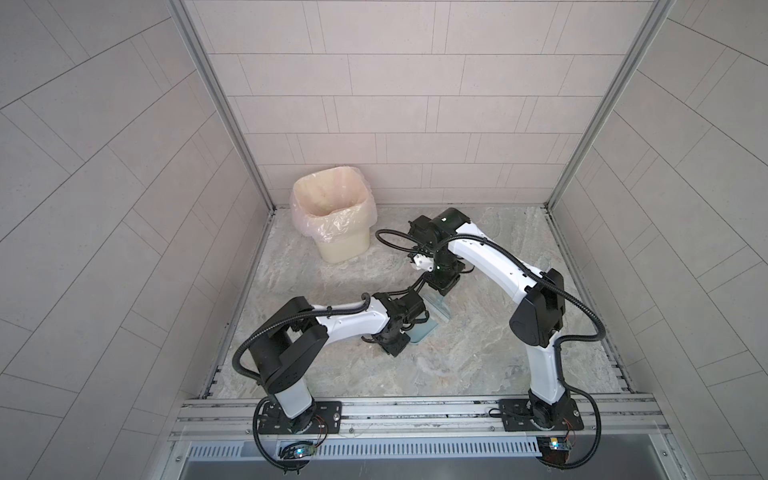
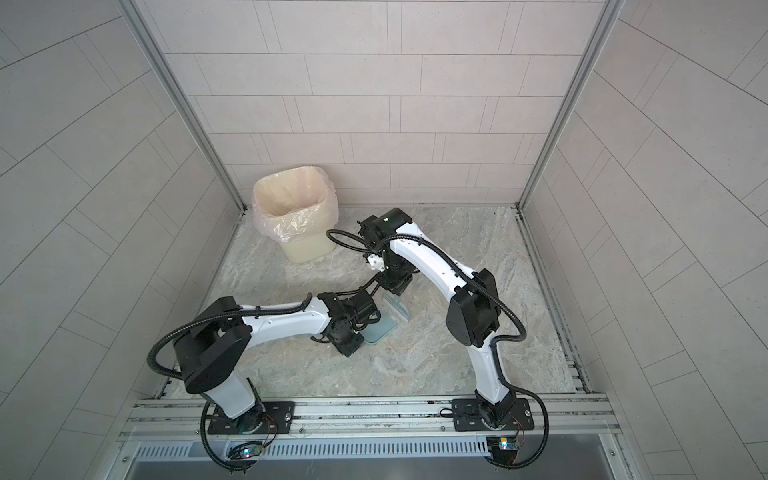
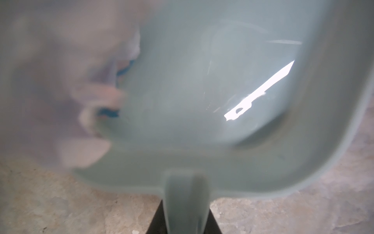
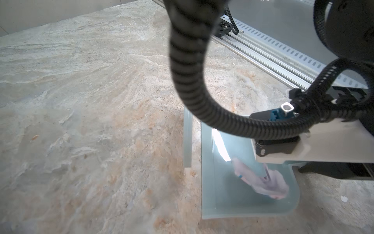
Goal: Sweep away the paper scraps from the table
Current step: 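Sweep the small patterned scrap toward the dustpan with the right brush, then lift the dustpan toward the bin with left gripper while right brush withdraws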
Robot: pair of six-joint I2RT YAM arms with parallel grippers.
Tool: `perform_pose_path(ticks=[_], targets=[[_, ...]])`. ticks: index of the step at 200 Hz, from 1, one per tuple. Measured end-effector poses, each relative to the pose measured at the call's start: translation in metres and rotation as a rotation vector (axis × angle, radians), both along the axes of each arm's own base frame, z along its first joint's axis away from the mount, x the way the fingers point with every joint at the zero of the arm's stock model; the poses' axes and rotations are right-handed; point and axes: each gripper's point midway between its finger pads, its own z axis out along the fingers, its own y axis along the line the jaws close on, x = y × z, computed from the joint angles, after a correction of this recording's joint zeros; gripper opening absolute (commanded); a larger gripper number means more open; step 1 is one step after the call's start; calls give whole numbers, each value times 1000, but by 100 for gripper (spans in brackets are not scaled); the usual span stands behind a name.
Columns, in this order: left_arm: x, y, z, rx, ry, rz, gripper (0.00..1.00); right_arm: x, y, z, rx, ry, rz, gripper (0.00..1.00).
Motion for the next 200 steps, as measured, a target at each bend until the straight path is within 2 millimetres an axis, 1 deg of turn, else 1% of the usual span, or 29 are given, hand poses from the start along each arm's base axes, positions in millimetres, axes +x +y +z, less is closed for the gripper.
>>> perform_pose_path(ticks=[29,93,138,161,184,200], targets=[[1,-2,0,-7,-1,0,0,11,-10,3,-10,-30,-26,0],[0,-2,0,-12,1,2,0,19,1,14,26,-86,-18,0],[0,0,1,-19,-10,4,0,22,-2,14,30,-84,-32,0],[-1,3,11,-33,-30,4,0,24,-7,11,39,-78,-60,0],[1,4,26,-59,-66,2,0,23,-15,11,54,-72,-97,0],[2,8,39,-69,-94,4,0,21,-22,15,75,-81,-124,0]])
